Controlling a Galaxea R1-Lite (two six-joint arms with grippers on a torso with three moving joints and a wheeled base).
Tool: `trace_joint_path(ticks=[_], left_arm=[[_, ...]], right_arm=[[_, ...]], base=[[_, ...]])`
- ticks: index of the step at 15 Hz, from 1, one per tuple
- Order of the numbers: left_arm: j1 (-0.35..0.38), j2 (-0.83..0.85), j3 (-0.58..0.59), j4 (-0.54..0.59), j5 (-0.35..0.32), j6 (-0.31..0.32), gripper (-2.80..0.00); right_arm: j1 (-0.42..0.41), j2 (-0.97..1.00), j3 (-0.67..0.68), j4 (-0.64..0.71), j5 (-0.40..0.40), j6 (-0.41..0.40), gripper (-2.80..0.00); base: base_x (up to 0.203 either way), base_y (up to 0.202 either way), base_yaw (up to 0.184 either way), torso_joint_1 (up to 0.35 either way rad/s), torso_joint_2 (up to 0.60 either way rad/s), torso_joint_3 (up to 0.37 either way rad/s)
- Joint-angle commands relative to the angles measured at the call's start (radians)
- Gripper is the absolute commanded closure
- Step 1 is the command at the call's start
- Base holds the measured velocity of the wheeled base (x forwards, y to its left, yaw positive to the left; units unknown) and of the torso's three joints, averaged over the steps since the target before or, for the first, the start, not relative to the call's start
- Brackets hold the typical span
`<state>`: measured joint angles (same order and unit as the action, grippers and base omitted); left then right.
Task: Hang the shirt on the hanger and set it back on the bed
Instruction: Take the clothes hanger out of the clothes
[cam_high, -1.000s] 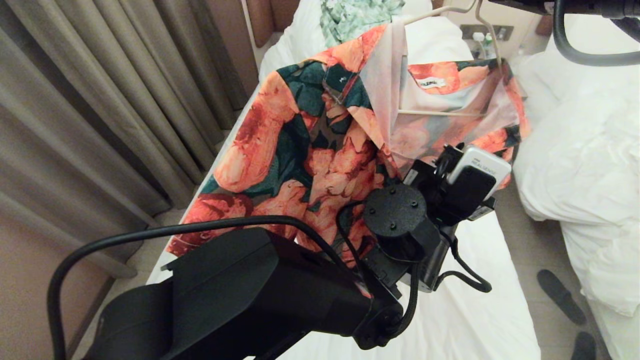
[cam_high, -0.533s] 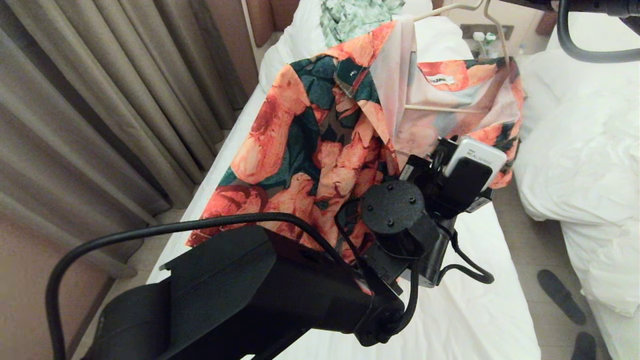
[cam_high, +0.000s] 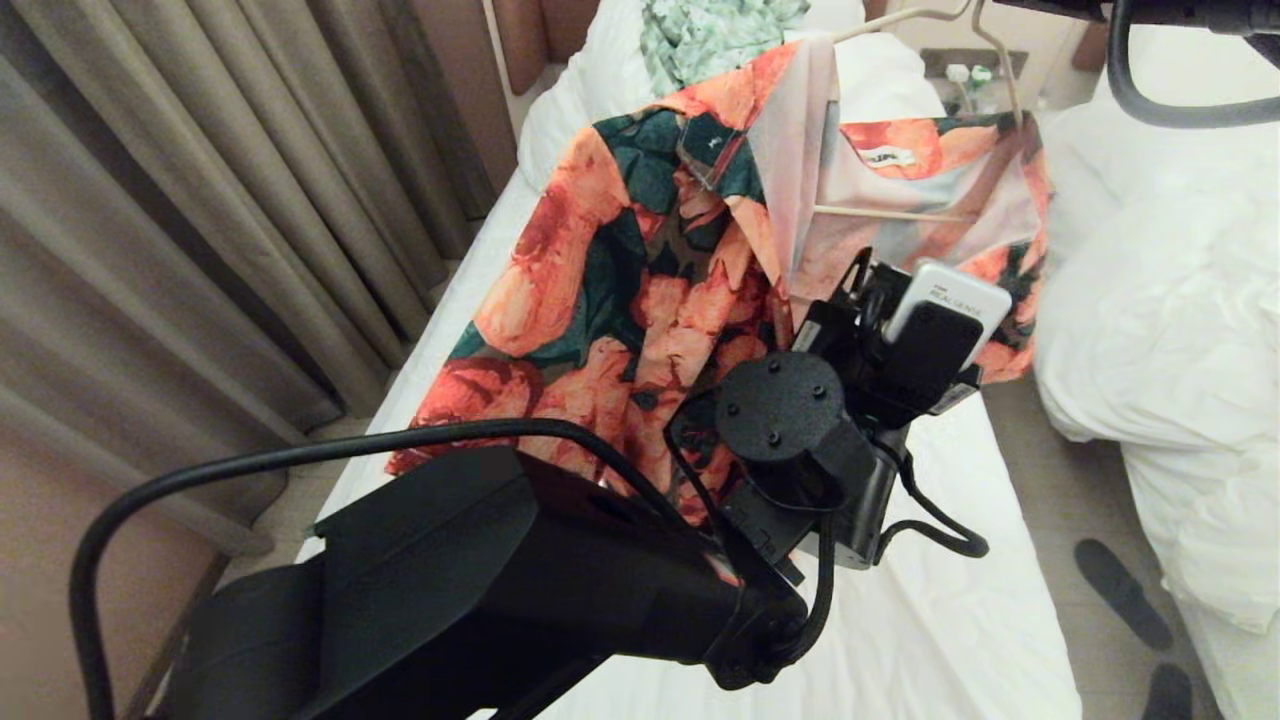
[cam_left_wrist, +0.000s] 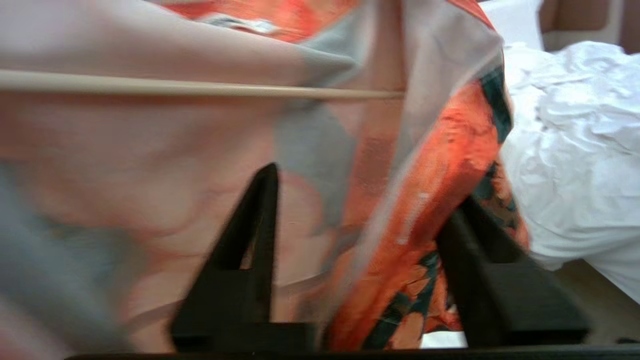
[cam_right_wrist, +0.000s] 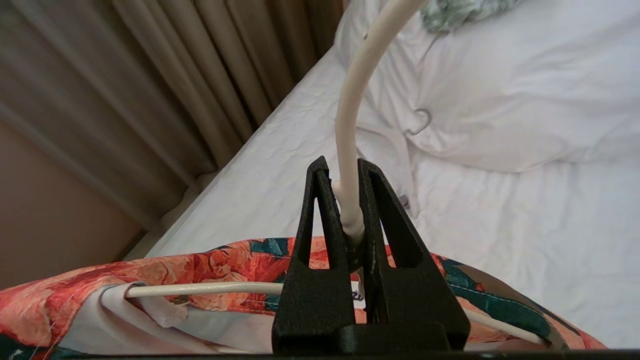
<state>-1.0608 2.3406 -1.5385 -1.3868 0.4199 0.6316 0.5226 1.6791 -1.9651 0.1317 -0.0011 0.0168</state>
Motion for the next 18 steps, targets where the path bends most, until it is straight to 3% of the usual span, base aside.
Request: trace_joint_path(ticks=[1, 4, 7, 12, 14, 15, 18], left_arm=[[0.001, -0.020, 0.006, -0.008, 0.005, 0.002, -2.80], [-0.004, -0.030, 0.026, -0.011, 0.005, 0.002, -2.80], [-0.029, -0.030, 0.132, -0.050, 0.005, -0.010, -2.80], [0.013, -0.061, 0.163, -0.121, 0.008, -0.013, -2.80], [0.016, -0.067, 0.175, -0.127, 0.050, -0.032, -2.80], [0.020, -0.072, 0.197, -0.139, 0.055, -0.034, 0.00], [0.061, -0.114, 0.267, -0.143, 0.057, -0.043, 0.00]], right_arm=[[-0.011, 0.022, 0.000, -0.024, 0.000, -0.008, 0.00], [-0.024, 0.051, 0.000, -0.074, 0.001, -0.034, 0.00], [-0.035, 0.057, -0.008, -0.090, -0.002, -0.046, 0.00], [-0.088, 0.068, -0.008, -0.121, 0.001, -0.073, 0.00], [-0.110, 0.067, -0.008, -0.123, 0.001, -0.098, 0.00], [-0.123, 0.069, -0.008, -0.123, 0.002, -0.117, 0.00], [-0.154, 0.070, -0.008, -0.128, 0.000, -0.152, 0.00]], base=[[0.000, 0.000, 0.000, 0.000, 0.00, 0.000], [0.000, 0.000, 0.000, 0.000, 0.00, 0.000], [0.000, 0.000, 0.000, 0.000, 0.00, 0.000], [0.000, 0.000, 0.000, 0.000, 0.00, 0.000], [0.000, 0.000, 0.000, 0.000, 0.00, 0.000], [0.000, 0.000, 0.000, 0.000, 0.00, 0.000], [0.000, 0.000, 0.000, 0.000, 0.00, 0.000]])
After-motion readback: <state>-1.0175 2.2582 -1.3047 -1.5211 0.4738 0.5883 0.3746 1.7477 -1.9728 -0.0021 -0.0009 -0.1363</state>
